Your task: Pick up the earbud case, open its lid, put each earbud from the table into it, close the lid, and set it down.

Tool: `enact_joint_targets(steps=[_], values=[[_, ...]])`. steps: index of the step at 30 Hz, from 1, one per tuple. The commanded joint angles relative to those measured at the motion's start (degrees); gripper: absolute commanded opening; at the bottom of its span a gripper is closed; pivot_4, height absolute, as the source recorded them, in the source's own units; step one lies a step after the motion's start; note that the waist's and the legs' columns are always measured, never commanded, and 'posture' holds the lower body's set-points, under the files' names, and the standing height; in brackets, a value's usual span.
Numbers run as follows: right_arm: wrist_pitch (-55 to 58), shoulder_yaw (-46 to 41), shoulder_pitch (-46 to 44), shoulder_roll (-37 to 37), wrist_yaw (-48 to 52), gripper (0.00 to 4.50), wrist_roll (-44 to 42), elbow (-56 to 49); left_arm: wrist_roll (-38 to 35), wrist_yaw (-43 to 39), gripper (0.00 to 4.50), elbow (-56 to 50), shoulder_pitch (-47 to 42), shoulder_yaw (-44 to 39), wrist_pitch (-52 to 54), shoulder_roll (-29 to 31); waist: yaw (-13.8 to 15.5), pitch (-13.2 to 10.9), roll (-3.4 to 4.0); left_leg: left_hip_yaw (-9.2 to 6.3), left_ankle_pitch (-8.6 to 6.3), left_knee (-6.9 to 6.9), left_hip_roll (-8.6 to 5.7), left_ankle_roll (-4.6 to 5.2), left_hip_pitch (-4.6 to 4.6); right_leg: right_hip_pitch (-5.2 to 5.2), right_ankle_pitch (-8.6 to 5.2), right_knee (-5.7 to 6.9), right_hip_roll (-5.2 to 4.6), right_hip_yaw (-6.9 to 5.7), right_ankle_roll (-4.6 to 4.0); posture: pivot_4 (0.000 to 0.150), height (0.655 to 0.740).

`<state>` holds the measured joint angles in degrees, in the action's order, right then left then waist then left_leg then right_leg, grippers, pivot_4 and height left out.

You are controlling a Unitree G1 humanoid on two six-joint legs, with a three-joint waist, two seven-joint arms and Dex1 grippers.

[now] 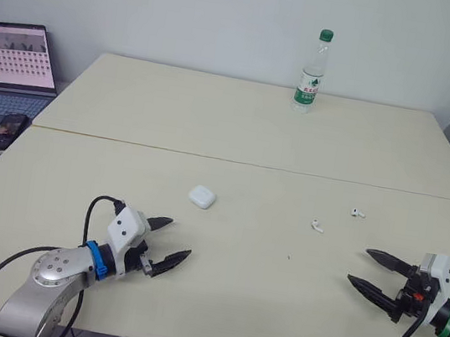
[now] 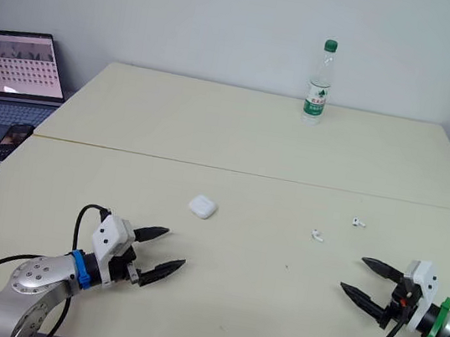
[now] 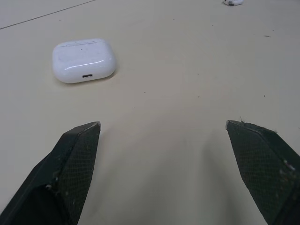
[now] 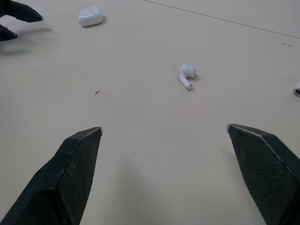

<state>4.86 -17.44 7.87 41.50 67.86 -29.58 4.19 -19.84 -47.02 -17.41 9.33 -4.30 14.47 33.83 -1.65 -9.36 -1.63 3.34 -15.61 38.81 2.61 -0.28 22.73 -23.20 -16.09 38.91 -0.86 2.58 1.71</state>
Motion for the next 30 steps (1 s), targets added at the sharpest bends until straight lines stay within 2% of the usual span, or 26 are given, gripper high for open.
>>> enact_joint_targets(steps=[1,12,17,23,30], values=[[-1.2,-2.1,-0.2,0.4,-0.3,4.47,-0.3,-0.8,-0.1,0.0,4.50,-1.6,-0.3,0.2,-2.0,-0.6,0.0,0.0,0.00,0.00,0.00,0.00,0.00,0.00,0.00,0.00,0.00,0.00,0.00,0.00,0.00,0.150,0.7362],[0.2,-2.4,2.2,0.1,-2.4,4.47,-1.1,-5.3,-2.1,1.5,4.50,-3.5,0.3,-1.7,-1.6,-2.6,0.0,0.0,0.01,0.00,0.00,0.00,0.00,0.00,0.00,0.00,0.00,0.00,0.01,0.01,0.00,0.150,0.7362],[2.6,-2.5,3.1,0.0,-2.5,4.47,-2.9,-8.5,-2.4,4.7,4.50,-3.2,-1.6,-1.8,-0.7,-4.3,0.1,0.0,0.01,-0.01,0.00,0.01,-0.01,0.00,0.00,0.01,0.00,0.01,0.00,0.01,0.01,0.150,0.7362],[5.5,-1.8,3.8,-2.0,-5.5,4.47,-5.3,-16.6,-0.4,11.2,4.50,0.6,-6.6,-1.9,1.3,-6.6,0.1,0.0,0.01,-0.07,0.00,0.01,0.00,0.00,0.01,0.01,0.00,0.03,0.03,-0.03,0.01,0.150,0.7362],[8.8,1.4,5.1,-5.3,-10.3,4.47,-7.2,-28.9,4.7,16.7,4.50,6.8,-12.9,2.4,0.1,-11.9,0.1,0.0,0.00,-0.05,0.00,0.02,-0.03,0.00,0.04,0.01,0.01,0.01,0.05,-0.02,0.03,0.150,0.7362]])
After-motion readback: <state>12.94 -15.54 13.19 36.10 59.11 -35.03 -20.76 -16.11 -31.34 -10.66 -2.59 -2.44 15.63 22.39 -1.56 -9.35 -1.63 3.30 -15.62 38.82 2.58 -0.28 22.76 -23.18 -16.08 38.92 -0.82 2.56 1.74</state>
